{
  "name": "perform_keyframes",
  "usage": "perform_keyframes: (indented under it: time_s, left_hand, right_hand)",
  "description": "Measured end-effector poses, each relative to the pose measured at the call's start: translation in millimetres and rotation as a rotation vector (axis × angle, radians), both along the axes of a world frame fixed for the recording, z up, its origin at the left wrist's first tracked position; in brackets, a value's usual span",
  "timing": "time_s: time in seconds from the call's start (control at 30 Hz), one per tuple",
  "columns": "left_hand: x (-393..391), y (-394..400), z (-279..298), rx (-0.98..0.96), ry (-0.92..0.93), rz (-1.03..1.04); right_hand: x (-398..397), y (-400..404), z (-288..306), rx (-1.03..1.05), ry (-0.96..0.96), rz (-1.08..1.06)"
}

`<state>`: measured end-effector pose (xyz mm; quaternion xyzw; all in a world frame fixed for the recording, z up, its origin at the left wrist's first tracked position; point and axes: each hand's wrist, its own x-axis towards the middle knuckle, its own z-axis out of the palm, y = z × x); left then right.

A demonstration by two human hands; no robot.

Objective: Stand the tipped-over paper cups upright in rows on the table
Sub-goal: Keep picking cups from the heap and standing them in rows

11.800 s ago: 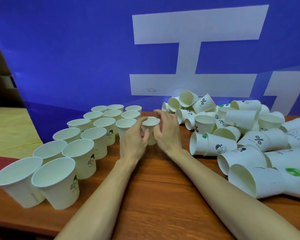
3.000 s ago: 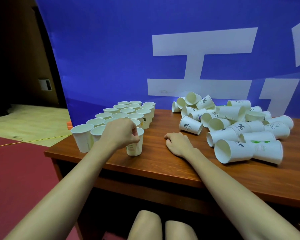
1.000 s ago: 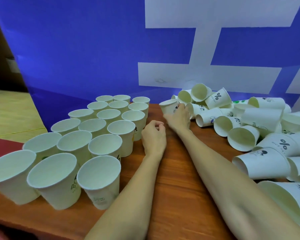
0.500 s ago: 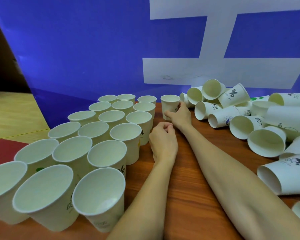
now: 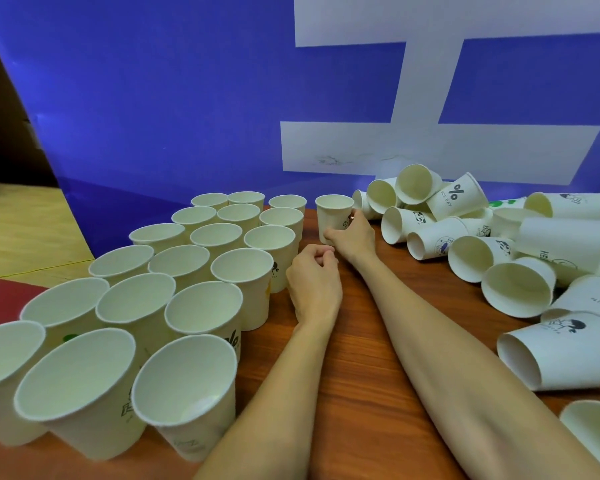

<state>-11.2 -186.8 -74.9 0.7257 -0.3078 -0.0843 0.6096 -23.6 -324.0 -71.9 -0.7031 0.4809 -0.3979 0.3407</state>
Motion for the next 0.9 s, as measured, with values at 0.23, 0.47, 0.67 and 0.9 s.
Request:
perform_keyframes:
  time_s: [0.23, 0.47, 0.67, 0.9]
  left_hand:
    - [-0.5, 0.1, -0.4, 0.009, -0.005, -0.017]
    - [-1.7, 1.6, -0.1, -0.001, -0.009, -0.075]
    - [-4.1, 2.4, 1.8, 0.024, 0.005, -0.100]
    - [-5.7, 4.1, 4.0, 0.053, -0.030, -0.111]
  right_hand:
    - [-5.3, 4.7, -1.7, -0.010, -0.007, 0.049]
    - [-8.4, 6.5, 8.6, -0.053, -0.168, 0.002]
    - [-30.1, -3.8, 44.4, -0.309, -0.184, -0.418]
    - [-59.2, -20.8, 49.0, -0.197, -0.081, -0.506]
